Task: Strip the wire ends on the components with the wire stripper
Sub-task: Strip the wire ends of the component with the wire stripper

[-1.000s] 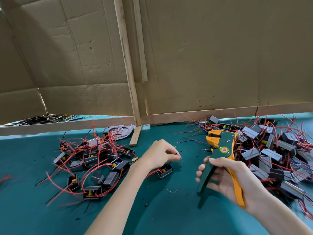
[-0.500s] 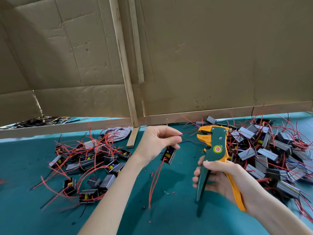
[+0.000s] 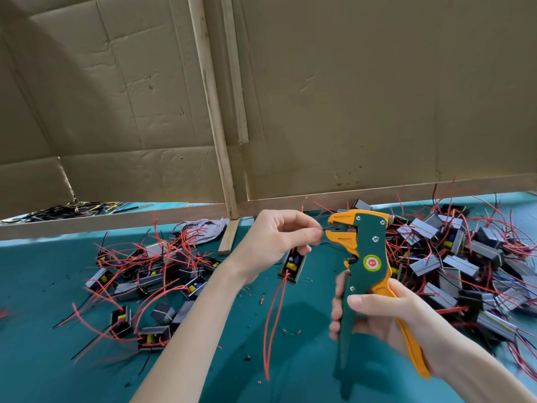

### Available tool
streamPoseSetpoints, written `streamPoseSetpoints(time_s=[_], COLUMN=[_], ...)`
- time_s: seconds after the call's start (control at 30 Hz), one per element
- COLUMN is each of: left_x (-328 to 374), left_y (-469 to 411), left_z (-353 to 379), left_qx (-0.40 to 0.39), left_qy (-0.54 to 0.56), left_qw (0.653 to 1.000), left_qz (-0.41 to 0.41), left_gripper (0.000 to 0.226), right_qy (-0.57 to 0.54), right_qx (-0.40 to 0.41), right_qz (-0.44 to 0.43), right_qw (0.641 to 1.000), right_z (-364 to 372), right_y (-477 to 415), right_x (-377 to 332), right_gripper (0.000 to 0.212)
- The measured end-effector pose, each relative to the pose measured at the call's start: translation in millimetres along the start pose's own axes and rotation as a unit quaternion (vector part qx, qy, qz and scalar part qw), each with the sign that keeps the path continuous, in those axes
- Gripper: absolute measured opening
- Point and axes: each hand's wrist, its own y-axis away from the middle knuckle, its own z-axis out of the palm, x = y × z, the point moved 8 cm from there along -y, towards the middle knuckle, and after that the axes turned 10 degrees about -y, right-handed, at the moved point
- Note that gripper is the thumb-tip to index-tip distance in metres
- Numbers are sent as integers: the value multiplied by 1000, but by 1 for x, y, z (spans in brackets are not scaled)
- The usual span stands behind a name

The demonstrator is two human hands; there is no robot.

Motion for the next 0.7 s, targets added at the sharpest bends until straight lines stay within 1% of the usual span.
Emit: streamPoseSetpoints(time_s=[0.1,0.27,0.4,0.57,0.6,0.63,0.7], left_x=[1,2,3,-4,-6,-6,-5], left_y=[2,6,6,5,4,4,2], left_z=[0,-4,-6,-3,-1,1,0], left_qx=[-20,-53,-60,-64,-64,-65,-51], left_qy=[-7,-1,-11,-22,-26,-27,-21], left_qw=[1000,999,998,998,997,997,998], left_qz=[-7,-9,-2,-19,-21,-17,-7], left_gripper=[12,18,12,11,13,15,21], right_qy=[9,46,80,118,110,86,18], right_qx=[-4,20,43,125,125,106,43], right_qz=[2,9,-3,-51,-50,-42,-31], right_qw=[1000,999,996,984,985,990,998], right_z=[3,5,7,-3,-4,-2,5], right_y=[3,8,12,11,10,8,4], right_x=[-1,1,4,8,9,10,7], right_gripper=[29,34,31,46,44,39,29])
